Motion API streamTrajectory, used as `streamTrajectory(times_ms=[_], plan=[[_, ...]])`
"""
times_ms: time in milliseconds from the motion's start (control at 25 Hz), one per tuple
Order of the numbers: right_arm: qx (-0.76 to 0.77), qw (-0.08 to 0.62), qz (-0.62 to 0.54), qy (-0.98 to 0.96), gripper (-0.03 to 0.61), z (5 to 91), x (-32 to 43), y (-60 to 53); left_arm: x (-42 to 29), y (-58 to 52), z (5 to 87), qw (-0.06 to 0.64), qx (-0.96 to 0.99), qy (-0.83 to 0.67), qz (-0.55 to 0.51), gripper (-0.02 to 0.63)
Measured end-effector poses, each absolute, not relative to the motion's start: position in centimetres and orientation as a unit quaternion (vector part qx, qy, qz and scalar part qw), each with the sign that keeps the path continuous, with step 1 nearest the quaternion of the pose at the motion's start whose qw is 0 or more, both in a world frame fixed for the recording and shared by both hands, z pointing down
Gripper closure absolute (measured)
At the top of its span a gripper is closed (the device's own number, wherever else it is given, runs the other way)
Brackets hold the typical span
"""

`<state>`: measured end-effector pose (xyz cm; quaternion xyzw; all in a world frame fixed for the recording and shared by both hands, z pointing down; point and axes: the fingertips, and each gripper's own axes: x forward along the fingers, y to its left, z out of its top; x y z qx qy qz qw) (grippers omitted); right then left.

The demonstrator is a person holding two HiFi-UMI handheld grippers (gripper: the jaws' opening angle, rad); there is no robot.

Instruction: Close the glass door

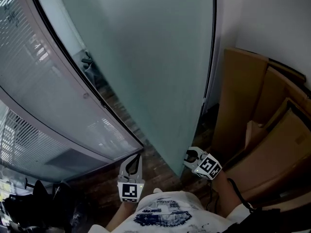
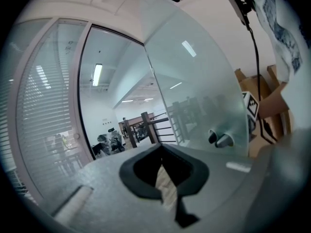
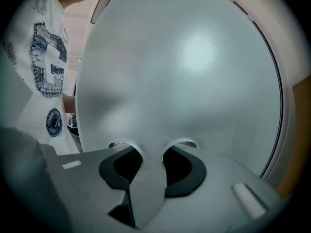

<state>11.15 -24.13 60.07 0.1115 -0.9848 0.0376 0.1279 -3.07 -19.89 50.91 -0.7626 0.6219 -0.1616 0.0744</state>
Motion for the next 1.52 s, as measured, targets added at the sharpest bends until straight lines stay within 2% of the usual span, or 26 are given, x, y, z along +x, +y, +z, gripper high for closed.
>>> streamTrajectory(times_ms=[1520], plan=[[0.232,0.134,0.052,-0.962,0.453,61.2,-3.5,-30.8,-19.9,-16.5,53.1,0.034,-0.718,0.683,-0.133,0.614]])
